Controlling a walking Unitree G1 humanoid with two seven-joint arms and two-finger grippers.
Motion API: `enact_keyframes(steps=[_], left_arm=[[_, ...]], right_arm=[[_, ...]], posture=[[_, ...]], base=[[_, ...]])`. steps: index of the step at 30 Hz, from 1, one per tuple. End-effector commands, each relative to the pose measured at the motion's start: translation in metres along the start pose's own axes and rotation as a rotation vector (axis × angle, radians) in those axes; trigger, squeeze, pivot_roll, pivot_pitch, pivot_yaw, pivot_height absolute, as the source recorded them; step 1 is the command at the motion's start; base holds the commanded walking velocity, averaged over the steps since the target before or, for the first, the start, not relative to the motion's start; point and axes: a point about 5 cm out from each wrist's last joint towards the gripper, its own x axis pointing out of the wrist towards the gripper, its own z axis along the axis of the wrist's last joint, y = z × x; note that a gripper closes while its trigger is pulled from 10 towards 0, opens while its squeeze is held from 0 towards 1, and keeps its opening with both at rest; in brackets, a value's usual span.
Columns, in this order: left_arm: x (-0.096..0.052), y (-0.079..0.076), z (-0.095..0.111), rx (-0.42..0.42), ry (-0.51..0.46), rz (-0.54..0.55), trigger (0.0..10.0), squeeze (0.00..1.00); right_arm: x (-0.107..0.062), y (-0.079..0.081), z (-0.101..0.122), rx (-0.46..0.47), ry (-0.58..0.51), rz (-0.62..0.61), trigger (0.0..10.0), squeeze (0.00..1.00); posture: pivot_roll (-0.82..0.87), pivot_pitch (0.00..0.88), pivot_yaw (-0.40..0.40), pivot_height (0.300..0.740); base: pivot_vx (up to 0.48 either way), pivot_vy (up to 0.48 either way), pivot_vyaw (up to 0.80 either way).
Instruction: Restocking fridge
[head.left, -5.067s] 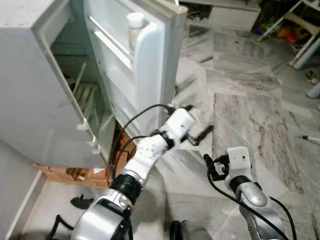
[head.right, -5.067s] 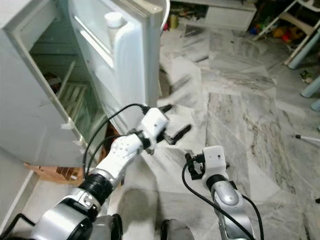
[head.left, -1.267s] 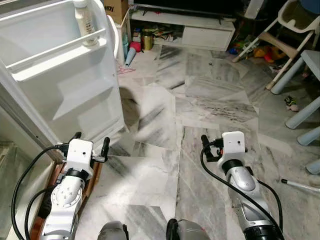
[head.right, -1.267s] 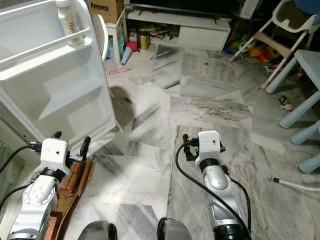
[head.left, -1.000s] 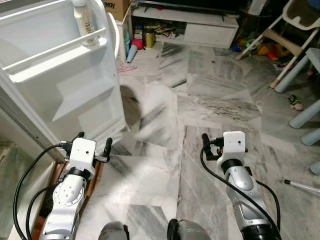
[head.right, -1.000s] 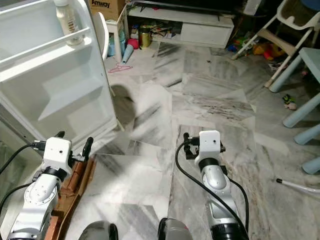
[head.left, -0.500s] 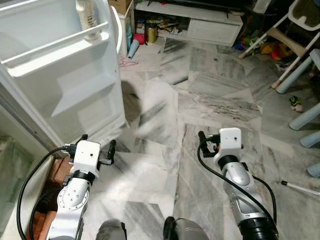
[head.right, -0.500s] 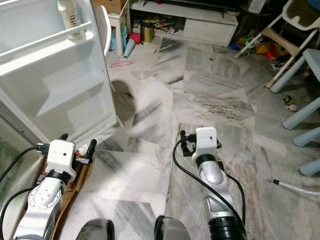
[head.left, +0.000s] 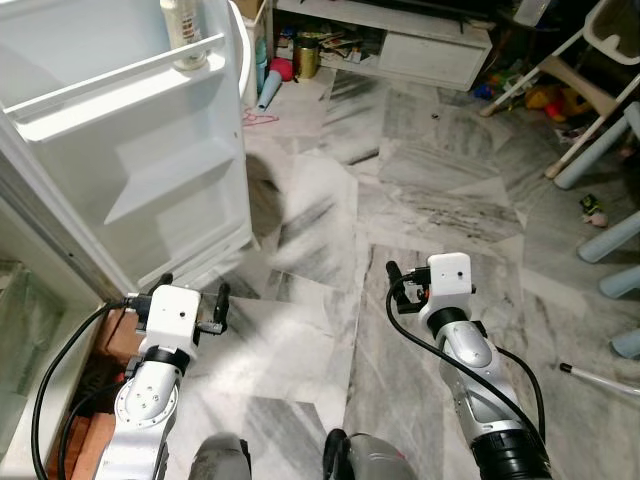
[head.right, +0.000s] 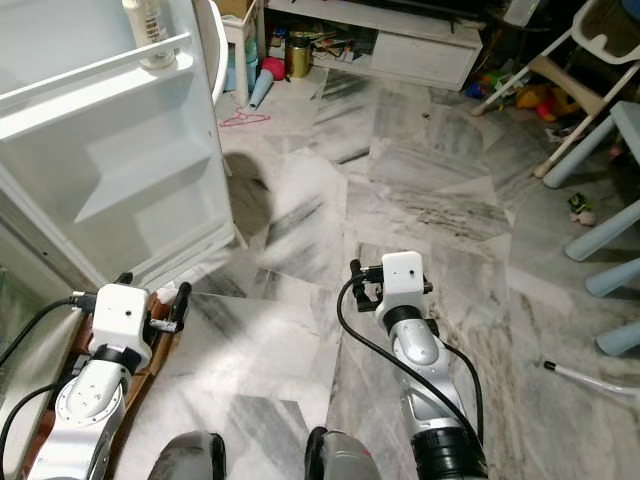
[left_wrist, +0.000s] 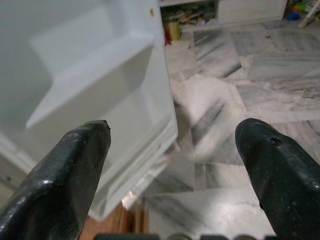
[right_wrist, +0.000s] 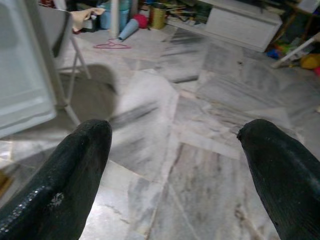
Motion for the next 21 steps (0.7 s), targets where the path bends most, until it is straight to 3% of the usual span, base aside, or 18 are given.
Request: enact_keyframes(steps=[1,9,21], left_arm=[[0.001,-0.003,-0.003,0.016,0.017,-0.023,10.0,0.0],[-0.001,0.001,-0.001,0.03,0.025,-0.094,10.0,0.0],[0.006,-0.022,-0.005,-0.011,0.031,-0.177,10.0,0.0]], right_arm=[[-0.001,-0.011,0.0,0.002,-0.002,-0.046,10.0,0.0],[-0.012,-0.015,0.001,0.008,-0.006,-0.085,10.0,0.0],[-0.022,-0.014,-0.006,-0.001,0.008,-0.094,10.0,0.0]], posture=[[0.16,0.099,-0.082,0.74],[0.12,0.127,-0.039,0.74],[0.07,0.067,-0.04,0.74]], base=[[0.0,0.0,0.0],[0.0,0.0,-0.68],[0.0,0.0,-0.8]])
